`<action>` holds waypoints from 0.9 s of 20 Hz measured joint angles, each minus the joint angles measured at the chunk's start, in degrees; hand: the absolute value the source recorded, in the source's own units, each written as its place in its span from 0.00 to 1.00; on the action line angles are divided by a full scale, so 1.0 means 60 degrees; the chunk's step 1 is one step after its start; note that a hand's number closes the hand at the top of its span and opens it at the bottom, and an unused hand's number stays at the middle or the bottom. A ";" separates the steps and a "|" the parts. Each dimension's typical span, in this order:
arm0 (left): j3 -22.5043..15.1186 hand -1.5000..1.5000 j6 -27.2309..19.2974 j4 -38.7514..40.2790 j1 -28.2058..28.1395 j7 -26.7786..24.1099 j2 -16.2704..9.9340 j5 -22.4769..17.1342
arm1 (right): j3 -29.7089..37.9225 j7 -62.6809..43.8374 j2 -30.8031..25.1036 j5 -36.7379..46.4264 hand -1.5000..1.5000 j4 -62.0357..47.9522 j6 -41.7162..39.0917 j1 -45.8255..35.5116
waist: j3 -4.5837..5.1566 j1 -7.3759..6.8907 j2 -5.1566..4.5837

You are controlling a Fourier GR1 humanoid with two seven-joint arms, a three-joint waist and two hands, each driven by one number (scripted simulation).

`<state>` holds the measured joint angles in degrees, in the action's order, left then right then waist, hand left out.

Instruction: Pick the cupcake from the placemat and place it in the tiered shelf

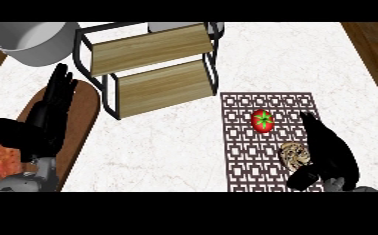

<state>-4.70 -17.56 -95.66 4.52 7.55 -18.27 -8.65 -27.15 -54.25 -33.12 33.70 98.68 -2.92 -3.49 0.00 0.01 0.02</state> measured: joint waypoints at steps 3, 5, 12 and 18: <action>0.0025 0.50 0.0015 0.0138 0.0063 -0.0059 0.0265 0.0273 | 0.0115 0.0176 0.0611 0.0394 0.00 -0.0526 -0.0072 -0.0135 | -0.0001 -0.0005 -0.0003; 0.0203 0.50 0.0218 0.0219 0.0141 -0.0073 0.0278 0.0283 | 0.0276 0.0365 0.0847 0.0511 0.00 -0.0796 -0.0191 -0.0095 | 0.0000 -0.0005 -0.0003; 0.0499 0.50 0.0620 0.0125 -0.0029 -0.0009 0.0412 0.0375 | 0.0643 0.1228 0.1229 0.0905 1.00 -0.1464 -0.0579 -0.0058 | 0.0081 -0.0018 0.0060; 0.0490 0.50 0.0652 -0.0042 -0.0145 -0.0024 0.0630 0.0605 | 0.0491 0.1691 0.1340 0.1849 1.00 -0.1654 -0.0591 -0.0355 | 0.0106 -0.0021 0.0081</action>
<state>-1.76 -13.64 -95.91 3.65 7.41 -14.49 -5.02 -24.21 -44.10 -25.08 44.79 88.75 -6.47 -5.62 0.64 -0.12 0.51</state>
